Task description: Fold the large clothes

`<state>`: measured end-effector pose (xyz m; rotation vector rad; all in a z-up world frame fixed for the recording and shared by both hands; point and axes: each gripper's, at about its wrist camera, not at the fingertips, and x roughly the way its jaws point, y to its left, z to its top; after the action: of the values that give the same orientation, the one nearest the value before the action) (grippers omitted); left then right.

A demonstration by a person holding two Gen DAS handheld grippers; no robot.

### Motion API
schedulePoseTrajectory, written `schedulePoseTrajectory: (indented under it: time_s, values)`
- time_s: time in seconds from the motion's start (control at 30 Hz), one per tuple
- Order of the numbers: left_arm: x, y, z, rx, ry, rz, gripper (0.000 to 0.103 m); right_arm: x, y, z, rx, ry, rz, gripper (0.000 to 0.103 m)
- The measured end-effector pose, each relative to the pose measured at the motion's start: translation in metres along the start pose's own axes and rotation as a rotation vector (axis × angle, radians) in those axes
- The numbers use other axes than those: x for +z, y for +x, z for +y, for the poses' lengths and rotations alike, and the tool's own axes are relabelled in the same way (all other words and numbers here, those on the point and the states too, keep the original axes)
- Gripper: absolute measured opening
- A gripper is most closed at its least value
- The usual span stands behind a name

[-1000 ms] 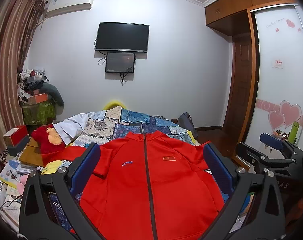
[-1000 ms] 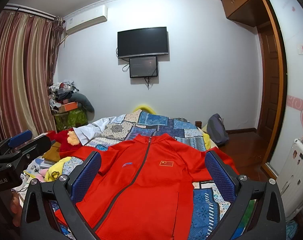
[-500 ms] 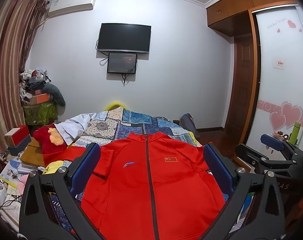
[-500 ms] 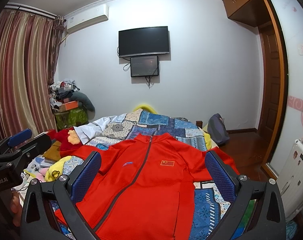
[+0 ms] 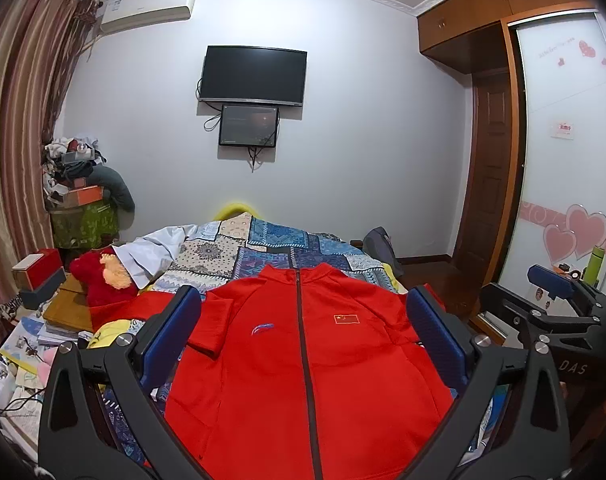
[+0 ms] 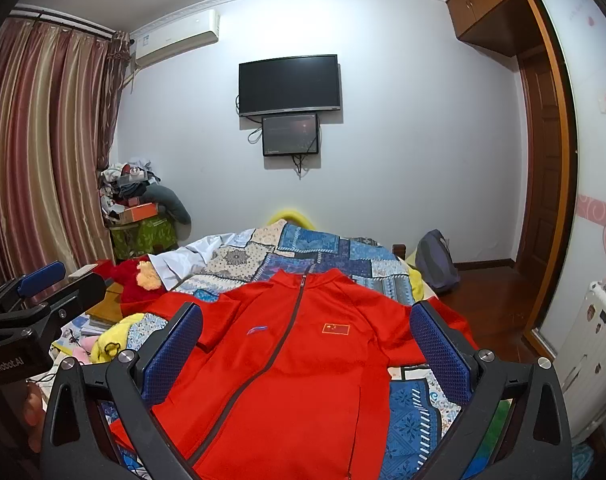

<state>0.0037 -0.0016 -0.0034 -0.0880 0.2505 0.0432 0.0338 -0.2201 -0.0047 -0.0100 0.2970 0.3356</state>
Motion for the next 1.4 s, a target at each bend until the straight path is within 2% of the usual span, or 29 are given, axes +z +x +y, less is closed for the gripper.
schedulePoseTrajectory:
  time_s: [1.03, 1.23, 1.4]
  values:
    - [0.000, -0.001, -0.005, 0.006, 0.011, -0.013, 0.103, 0.010, -0.003, -0.005, -0.005, -0.003, -0.003, 0.103]
    - [0.002, 0.011, 0.001, 0.015, -0.006, 0.001, 0.103, 0.014, 0.001, -0.007, -0.011, -0.005, 0.013, 0.103]
    - [0.004, 0.035, 0.014, 0.032, -0.031, 0.039, 0.103, 0.018, 0.021, -0.009, -0.011, -0.014, 0.023, 0.103]
